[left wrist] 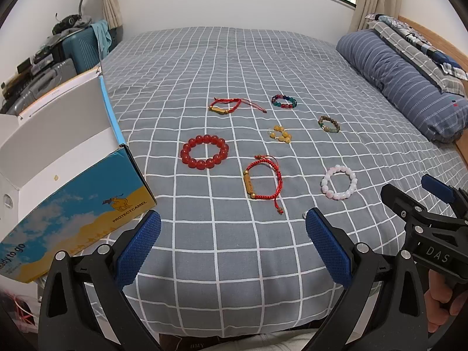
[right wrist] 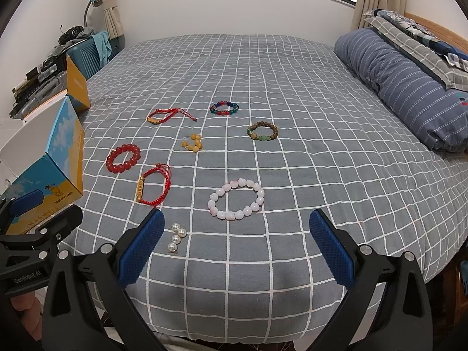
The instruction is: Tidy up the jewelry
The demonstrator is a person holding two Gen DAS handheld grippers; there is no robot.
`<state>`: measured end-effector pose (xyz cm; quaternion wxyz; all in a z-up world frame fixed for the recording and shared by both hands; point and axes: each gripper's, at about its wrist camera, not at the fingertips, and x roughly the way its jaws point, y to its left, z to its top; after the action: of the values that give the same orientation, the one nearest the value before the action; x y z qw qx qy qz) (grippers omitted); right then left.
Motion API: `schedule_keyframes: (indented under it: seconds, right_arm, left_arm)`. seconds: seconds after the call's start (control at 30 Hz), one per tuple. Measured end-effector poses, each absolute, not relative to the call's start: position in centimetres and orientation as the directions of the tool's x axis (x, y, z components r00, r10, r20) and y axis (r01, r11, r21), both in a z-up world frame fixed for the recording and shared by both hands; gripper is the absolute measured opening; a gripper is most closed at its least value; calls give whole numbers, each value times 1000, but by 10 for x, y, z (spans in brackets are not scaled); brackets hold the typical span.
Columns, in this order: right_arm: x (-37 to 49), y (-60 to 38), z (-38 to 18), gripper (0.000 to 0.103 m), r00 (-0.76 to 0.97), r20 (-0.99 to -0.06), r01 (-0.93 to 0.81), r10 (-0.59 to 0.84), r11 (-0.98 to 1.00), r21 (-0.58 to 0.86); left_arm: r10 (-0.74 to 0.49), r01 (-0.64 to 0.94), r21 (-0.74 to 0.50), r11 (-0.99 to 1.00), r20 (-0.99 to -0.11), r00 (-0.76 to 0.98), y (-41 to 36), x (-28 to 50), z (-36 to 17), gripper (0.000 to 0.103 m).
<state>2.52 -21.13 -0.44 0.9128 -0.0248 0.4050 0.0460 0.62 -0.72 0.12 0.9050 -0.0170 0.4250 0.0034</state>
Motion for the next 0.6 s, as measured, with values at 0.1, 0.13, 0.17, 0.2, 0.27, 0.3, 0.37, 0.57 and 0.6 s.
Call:
schedule_keyframes:
  seconds: [0.1,0.13,0.17,0.2,0.27,0.3,0.37,0.57,0.6]
  right_arm:
    - [25,-211,-5,95,668,-742,-105,65,994,-8]
    - [25,-211,-5,95,667,-742,-105,64,994,-8]
    - [26,-211,-5,95,666,-743,-104,64,995,-8]
    - [25,-212,-5,95,666,-743,-104,64,995,-7]
    - [26,-212,-4,95,666,-743,-105,65,994,-7]
    - [26,-211,-4,95,666,-743,-106,66,994,-6]
    - [26,-211,-4,95,665,-744,-109,69,994,-5]
    - [34,-208,4,95,671,-736,-126,83,992,-3]
    - [38,-208,6,95,672,-735,-129,86,992,-2]
  left_arm:
    - [-8,-21,-28,999,-770,638,-7,7,1,97]
    - [-7,-22,-28,999,-770,638,-7,6,1,97]
    - [-7,-23,-28,999,-771,637,-7,6,1,97]
    - [-7,-23,-28,999,-771,637,-7,7,1,97]
    - [-9,-22,-30,999,-772,635,-7,7,1,97]
    - [-11,-21,-31,999,-774,633,-8,8,2,97]
    - [-19,-12,-34,999,-773,634,-9,10,4,97]
    - [-21,2,-27,1000,-748,664,-8,30,23,97]
    - [-20,1,-25,1000,-746,665,-9,34,25,97]
